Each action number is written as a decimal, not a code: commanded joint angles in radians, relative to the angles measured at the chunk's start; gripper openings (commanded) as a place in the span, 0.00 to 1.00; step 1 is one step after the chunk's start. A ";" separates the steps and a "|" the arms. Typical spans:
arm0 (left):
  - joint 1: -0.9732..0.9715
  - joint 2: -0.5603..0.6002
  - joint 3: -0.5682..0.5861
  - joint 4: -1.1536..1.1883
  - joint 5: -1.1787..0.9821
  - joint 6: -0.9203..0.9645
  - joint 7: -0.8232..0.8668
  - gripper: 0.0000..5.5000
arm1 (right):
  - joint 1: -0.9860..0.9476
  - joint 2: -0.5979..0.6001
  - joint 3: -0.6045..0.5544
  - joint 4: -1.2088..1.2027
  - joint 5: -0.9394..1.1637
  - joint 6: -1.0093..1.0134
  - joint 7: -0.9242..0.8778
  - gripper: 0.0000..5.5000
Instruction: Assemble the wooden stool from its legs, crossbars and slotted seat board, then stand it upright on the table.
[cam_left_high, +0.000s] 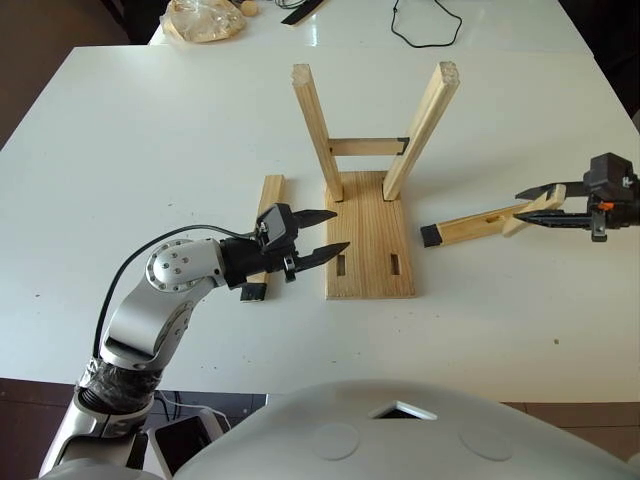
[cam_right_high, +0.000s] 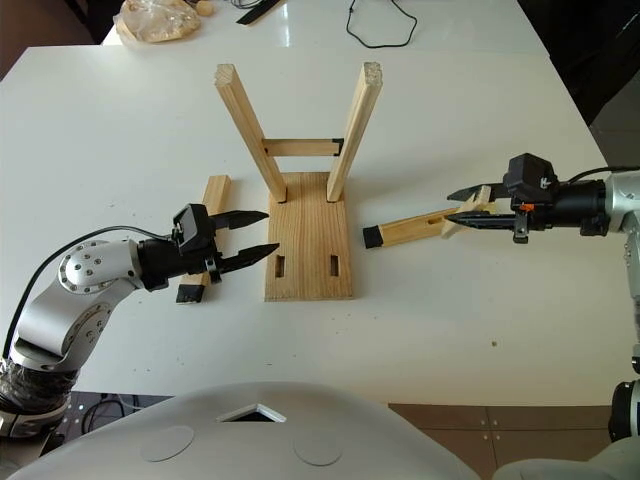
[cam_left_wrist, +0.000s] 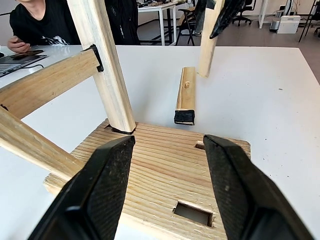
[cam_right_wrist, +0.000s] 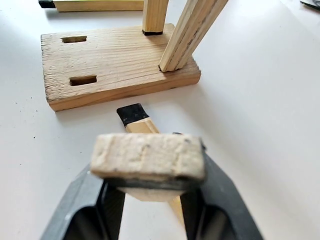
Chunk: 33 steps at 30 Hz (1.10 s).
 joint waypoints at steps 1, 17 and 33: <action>-0.011 0.006 0.012 -0.002 0.007 0.001 0.002 0.46 | 0.019 -0.043 0.007 0.069 -0.029 -0.036 0.064 0.24; -0.047 -0.006 -0.001 0.028 0.020 -0.008 -0.006 0.46 | -0.265 0.101 0.136 0.511 -0.280 -0.337 -0.099 0.24; -0.016 -0.013 0.004 0.013 0.031 -0.015 0.032 0.46 | -0.215 0.061 -0.012 0.197 -0.015 -0.011 0.014 0.24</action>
